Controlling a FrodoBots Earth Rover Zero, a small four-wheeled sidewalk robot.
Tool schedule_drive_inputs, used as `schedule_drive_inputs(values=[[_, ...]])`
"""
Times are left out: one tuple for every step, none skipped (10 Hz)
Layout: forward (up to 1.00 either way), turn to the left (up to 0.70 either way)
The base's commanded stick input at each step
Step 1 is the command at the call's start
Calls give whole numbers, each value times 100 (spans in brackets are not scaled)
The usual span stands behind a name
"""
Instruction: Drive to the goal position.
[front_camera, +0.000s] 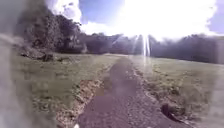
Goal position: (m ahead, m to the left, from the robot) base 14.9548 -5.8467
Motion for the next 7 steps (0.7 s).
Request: schedule_drive_inputs(values=[[70,-18],[70,-3],[70,0],[70,0],[70,0],[70,0],[70,3]])
